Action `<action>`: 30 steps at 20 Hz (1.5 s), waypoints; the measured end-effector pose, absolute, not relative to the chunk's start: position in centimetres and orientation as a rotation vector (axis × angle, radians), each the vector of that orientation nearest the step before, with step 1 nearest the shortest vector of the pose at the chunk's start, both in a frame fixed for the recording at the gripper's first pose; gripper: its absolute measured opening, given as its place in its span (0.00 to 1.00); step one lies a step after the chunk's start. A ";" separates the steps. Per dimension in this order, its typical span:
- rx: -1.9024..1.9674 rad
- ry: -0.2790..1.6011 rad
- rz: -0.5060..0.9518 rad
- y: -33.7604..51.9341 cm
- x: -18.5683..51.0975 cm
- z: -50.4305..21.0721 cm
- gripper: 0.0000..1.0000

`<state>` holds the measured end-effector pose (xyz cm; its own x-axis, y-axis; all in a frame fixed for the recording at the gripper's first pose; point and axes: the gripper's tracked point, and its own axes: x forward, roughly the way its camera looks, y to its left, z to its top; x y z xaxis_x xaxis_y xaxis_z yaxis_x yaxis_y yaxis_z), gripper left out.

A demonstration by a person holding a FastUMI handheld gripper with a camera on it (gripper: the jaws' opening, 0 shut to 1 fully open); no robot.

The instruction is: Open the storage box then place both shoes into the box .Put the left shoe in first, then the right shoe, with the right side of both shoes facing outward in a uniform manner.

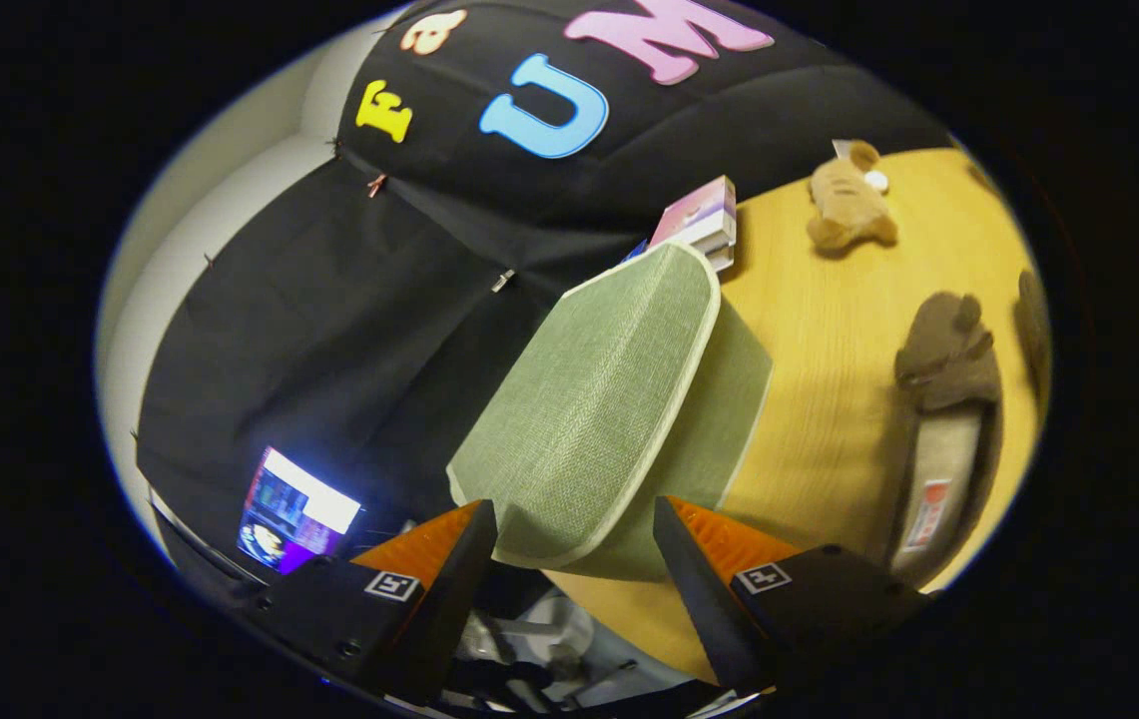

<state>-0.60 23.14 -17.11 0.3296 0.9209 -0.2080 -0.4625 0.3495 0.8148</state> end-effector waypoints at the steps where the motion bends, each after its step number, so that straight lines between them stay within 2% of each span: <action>1: 0.785 0.781 1.040 23.5 -0.5 -17.1 0.98; 8: 1.132 0.934 1.104 25.6 1.0 -17.1 0.95; 10: 1.183 0.966 1.067 25.8 1.6 -17.5 0.93; 12: 1.235 1.009 1.063 25.3 1.8 -17.4 0.69; 14: 1.273 1.043 1.061 25.3 2.0 -17.1 0.64; 16: 1.270 1.075 1.020 24.9 2.4 -17.5 0.48; 17: 1.310 1.098 1.021 24.6 2.3 -16.7 0.27; 18: 1.353 1.112 1.042 24.7 2.4 -15.5 0.21; 20: 1.364 1.099 1.069 24.7 2.1 -14.0 0.16; 25: 1.274 1.099 1.026 26.8 3.0 -14.4 0.16; 27: 1.221 1.093 1.020 27.7 2.5 -14.1 0.07; 30: 1.170 1.066 1.024 27.9 2.4 -12.1 0.05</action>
